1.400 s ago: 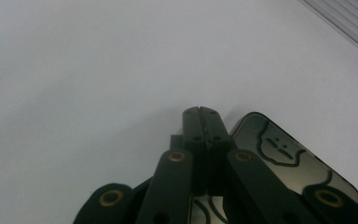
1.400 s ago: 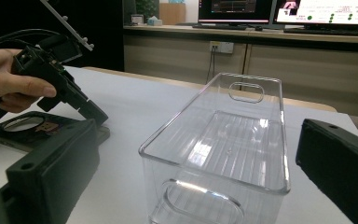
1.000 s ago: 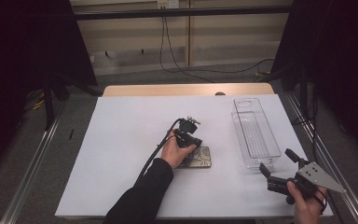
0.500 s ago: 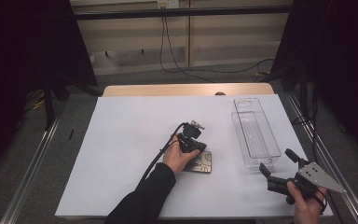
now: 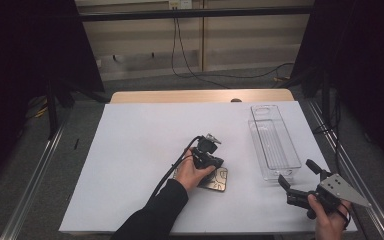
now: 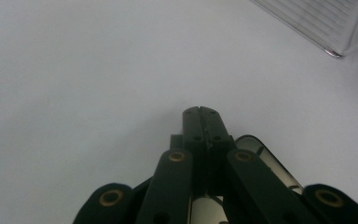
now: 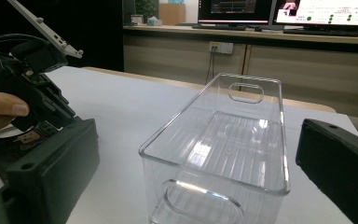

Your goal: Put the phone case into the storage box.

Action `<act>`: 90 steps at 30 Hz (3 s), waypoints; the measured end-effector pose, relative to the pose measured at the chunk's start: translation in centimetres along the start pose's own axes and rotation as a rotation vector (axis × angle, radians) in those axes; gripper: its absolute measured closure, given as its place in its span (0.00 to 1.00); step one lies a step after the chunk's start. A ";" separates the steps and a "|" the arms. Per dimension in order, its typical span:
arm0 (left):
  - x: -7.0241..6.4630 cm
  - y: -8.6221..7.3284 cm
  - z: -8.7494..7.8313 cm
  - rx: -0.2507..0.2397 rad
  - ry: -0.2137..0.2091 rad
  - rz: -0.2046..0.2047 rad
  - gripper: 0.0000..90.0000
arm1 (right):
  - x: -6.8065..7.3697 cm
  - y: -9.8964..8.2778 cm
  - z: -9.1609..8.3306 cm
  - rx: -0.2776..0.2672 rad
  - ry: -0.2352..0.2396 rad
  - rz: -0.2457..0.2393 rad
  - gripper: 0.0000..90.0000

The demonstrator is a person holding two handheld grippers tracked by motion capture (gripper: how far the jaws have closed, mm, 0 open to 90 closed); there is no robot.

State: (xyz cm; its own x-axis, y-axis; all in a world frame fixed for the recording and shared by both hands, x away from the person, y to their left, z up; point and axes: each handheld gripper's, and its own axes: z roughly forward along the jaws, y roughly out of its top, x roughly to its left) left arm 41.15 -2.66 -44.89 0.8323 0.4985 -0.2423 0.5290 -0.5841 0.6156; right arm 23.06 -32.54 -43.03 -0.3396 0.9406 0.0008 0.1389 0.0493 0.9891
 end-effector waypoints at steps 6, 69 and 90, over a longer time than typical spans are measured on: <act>-0.8 -0.1 0.2 0.005 -0.014 0.019 1.00 | 0.0 0.0 0.0 0.001 0.003 -0.001 0.00; -4.6 -4.7 -2.8 0.039 -0.092 0.134 1.00 | 0.0 0.0 -0.1 0.002 -0.002 -0.002 0.00; -4.8 -7.2 -5.1 0.052 -0.118 0.120 1.00 | 0.1 0.0 -0.1 0.005 0.000 -0.005 0.00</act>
State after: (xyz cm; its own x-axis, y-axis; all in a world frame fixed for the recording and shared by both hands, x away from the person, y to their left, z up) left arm 32.45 2.42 -44.34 0.9019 0.3468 -0.2576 0.4303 -0.6687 0.6064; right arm 22.95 -32.45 -43.00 -0.3401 0.9404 -0.0038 0.1418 0.0552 0.9884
